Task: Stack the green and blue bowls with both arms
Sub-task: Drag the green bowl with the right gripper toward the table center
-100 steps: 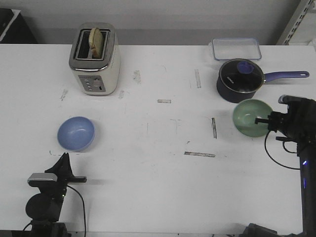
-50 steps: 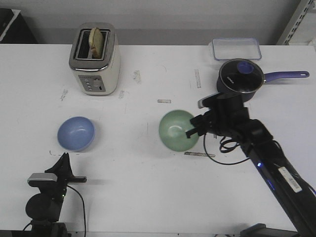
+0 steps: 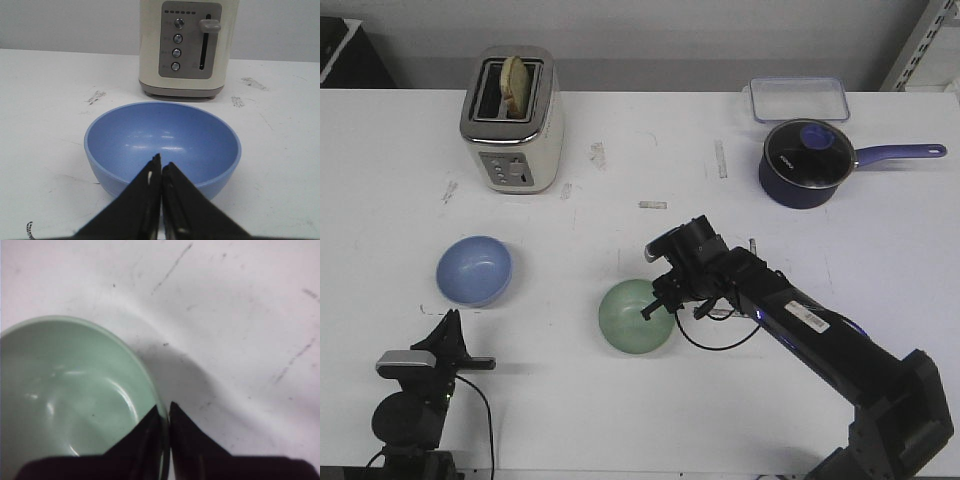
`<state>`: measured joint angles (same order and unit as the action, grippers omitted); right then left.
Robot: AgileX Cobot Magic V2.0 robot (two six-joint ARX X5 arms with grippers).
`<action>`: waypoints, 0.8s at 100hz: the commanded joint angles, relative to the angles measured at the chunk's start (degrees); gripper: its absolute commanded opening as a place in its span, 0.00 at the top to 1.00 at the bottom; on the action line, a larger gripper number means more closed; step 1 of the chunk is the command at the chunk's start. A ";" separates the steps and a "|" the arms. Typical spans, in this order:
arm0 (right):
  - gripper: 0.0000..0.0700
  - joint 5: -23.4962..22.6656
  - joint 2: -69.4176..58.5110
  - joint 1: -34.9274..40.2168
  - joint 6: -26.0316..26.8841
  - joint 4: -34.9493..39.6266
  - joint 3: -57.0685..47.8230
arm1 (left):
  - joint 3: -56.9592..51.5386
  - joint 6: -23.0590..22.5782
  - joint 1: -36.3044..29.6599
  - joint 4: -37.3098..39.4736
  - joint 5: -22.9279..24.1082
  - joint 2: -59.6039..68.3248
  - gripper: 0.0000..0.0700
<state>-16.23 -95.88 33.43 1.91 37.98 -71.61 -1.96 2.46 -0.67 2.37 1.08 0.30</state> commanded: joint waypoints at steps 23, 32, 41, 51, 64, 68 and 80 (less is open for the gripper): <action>0.94 -0.07 -1.68 0.74 -0.26 -0.85 -0.57 | 1.20 0.15 -0.09 0.70 -0.20 -0.11 1.00; 0.70 -0.09 -1.68 0.72 -0.39 -1.03 -0.57 | 1.20 0.15 -0.09 0.70 -0.22 -0.11 1.00; 0.48 -0.24 -1.55 0.72 -0.42 -1.22 -0.66 | 1.20 0.15 -0.09 0.70 -0.20 -0.11 1.00; 0.45 -0.24 -1.18 0.68 -0.46 -0.66 -1.68 | 1.20 0.15 -0.09 0.70 -0.20 -0.11 1.00; 0.45 -0.24 1.03 0.17 -0.92 -0.79 -4.02 | 1.20 0.15 -0.09 0.70 -0.20 -0.11 1.00; 0.45 -0.24 1.97 -0.11 -1.64 -0.77 -5.05 | 1.20 0.15 -0.09 0.70 -0.20 -0.11 1.00; 0.46 -0.22 6.10 -1.70 -2.16 -1.86 -7.34 | 1.20 0.15 -0.09 0.70 -0.22 -0.11 1.00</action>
<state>-16.38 -92.25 32.18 0.86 37.30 -76.64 -1.96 2.46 -0.67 2.37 1.08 0.30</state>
